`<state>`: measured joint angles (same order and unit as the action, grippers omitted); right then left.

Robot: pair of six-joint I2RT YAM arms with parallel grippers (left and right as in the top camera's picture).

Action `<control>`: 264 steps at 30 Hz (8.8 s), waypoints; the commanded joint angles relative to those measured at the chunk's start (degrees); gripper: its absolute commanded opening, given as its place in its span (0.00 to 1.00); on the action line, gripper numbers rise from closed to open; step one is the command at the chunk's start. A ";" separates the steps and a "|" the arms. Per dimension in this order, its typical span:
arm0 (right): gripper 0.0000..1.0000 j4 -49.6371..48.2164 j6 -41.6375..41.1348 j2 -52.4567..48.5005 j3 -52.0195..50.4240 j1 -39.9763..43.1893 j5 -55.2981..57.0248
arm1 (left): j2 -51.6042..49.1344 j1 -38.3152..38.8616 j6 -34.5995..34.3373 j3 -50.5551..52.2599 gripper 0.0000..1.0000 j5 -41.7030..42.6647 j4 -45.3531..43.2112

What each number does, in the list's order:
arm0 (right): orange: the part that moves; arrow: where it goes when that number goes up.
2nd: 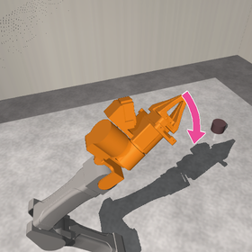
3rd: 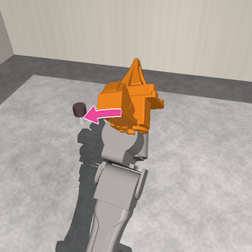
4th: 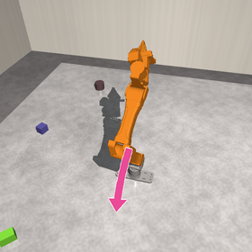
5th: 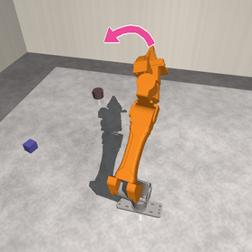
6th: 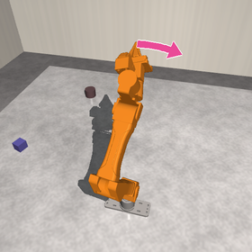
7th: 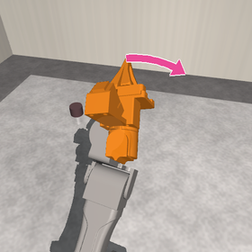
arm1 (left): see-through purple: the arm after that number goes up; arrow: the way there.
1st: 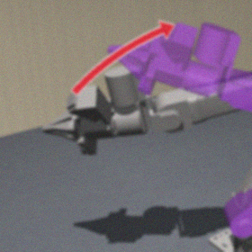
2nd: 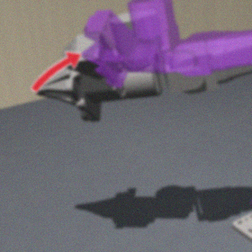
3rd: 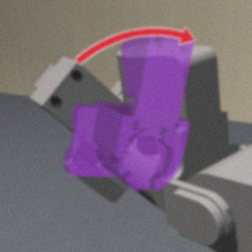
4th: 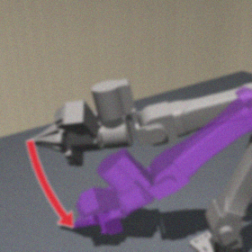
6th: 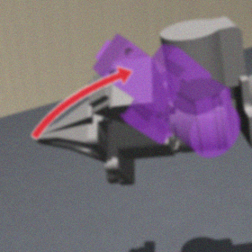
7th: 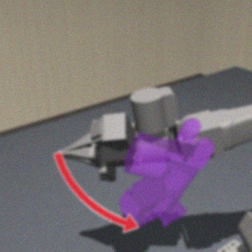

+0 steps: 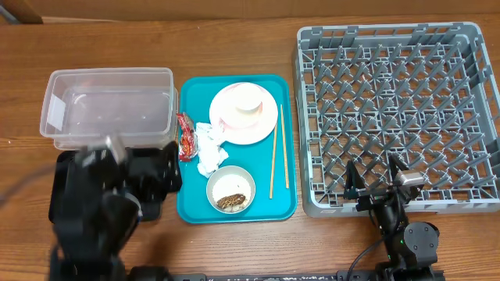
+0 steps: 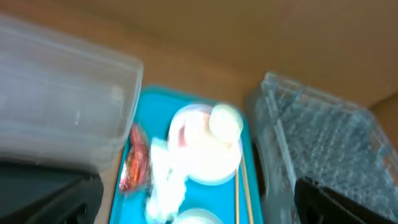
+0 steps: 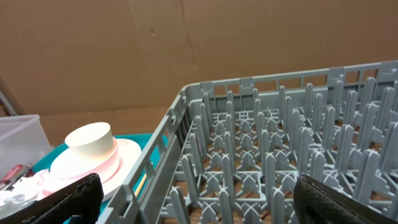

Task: Sort waste into correct bins and load items into the dishwasher
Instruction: 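Move the left gripper over the white tissue on the teal tray, then lower the left gripper and grasp the crumpled white tissue, then carry the tissue left and release it into the clear bin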

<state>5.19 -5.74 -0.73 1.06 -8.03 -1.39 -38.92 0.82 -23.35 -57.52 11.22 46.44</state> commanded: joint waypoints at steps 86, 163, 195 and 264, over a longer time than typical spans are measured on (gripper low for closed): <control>1.00 -0.37 0.37 0.44 -0.59 -0.37 0.48 | -48.00 23.58 -9.25 4.39 0.66 -20.83 -14.78; 1.00 -0.37 0.37 0.44 -0.59 -0.37 0.48 | -50.84 23.58 -0.57 -5.49 0.04 -17.46 -9.27; 1.00 -0.37 0.37 0.44 -0.59 -0.37 0.48 | -60.94 23.43 -0.79 -11.78 0.67 -27.39 -0.83; 1.00 -0.37 0.39 0.44 -0.59 -0.37 0.48 | -70.05 1.90 4.15 -43.43 0.04 4.63 18.21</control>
<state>5.17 -5.72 -0.73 1.06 -8.03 -1.23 -108.90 6.52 -17.74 -99.88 14.85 65.52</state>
